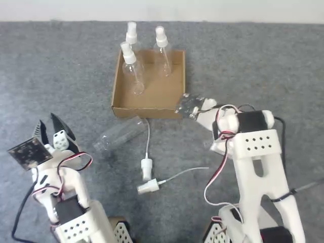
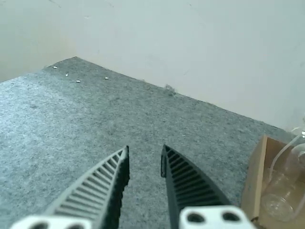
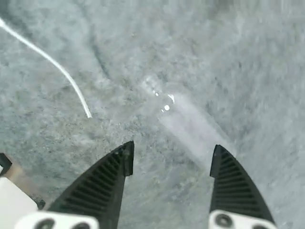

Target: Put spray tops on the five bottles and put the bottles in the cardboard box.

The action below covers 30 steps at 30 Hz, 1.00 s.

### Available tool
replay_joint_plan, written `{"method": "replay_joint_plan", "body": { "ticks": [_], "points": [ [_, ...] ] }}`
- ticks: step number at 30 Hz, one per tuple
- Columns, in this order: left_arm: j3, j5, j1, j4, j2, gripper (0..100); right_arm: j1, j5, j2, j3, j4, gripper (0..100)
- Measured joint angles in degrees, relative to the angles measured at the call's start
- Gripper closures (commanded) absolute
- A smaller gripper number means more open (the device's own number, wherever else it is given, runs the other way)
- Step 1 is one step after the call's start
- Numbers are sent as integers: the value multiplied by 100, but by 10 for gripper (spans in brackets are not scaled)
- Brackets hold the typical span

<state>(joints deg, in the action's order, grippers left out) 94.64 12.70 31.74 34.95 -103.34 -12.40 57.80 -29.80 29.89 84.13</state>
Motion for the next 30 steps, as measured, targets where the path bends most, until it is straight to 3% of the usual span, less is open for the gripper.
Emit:
{"method": "replay_joint_plan", "body": {
  "ticks": [17,30],
  "points": [
    [0,0,0,0,0,894,-70,1204,1468,0,-589,775],
    [0,-9,0,0,0,894,202,1398,2681,0,-1556,777]
  ]
}}
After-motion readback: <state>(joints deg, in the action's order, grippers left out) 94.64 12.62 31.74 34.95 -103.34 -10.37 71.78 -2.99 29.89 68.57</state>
